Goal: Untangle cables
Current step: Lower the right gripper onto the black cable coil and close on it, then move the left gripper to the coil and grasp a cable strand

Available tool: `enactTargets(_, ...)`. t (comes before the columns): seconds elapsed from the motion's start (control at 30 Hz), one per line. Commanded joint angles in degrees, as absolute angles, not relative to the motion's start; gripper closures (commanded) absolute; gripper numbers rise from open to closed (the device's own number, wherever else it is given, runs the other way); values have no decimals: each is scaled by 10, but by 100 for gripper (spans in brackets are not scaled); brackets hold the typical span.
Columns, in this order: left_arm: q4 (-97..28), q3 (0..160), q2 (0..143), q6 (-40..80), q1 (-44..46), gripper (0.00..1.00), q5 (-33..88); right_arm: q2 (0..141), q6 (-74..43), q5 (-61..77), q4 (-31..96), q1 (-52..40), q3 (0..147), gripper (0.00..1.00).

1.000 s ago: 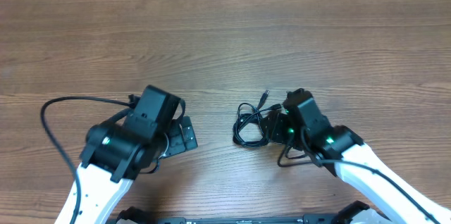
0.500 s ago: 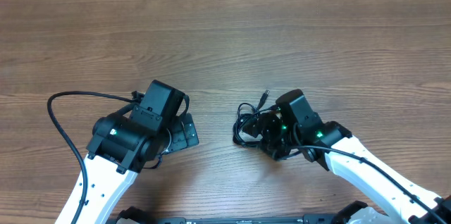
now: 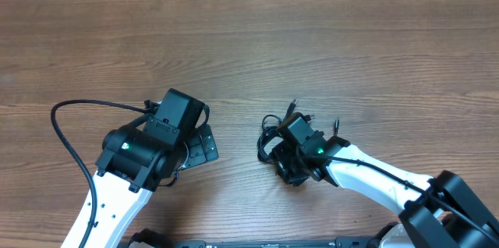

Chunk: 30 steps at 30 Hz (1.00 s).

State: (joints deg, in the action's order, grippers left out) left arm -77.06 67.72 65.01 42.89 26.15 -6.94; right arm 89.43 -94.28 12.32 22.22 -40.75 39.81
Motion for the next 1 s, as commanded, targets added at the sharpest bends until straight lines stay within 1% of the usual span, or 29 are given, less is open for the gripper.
enactTargets(0.0,-771,676,648,422,263,1,-84,896,-960,75,218,-408,404,75)
enactTargets(0.1,-768,676,648,422,263,1,-86,896,-933,76,211,-408,404,90)
enactTargets(0.13,-765,676,648,422,263,0,-86,896,-901,78,201,-408,404,94)
enactTargets(0.17,-763,676,648,422,263,0,-86,896,-860,85,189,-408,404,96)
enactTargets(0.23,-760,676,648,422,263,0,-86,896,-725,124,144,-408,405,96)
enactTargets(0.3,-761,676,648,422,263,0,-87,896,-585,193,109,-408,407,96)
enactTargets(0.37,-762,676,648,422,263,0,-90,896,-480,252,117,-408,409,96)
enactTargets(0.4,-763,676,648,422,263,0,-92,896,-446,267,135,-408,409,96)
enactTargets(0.57,-765,676,648,422,263,0,-92,894,-430,216,225,-408,409,96)
enactTargets(0.83,-764,676,648,397,263,1,-70,856,-434,261,227,-407,437,96)
enactTargets(0.97,-763,676,648,347,263,0,-44,824,-435,294,229,-407,458,96)
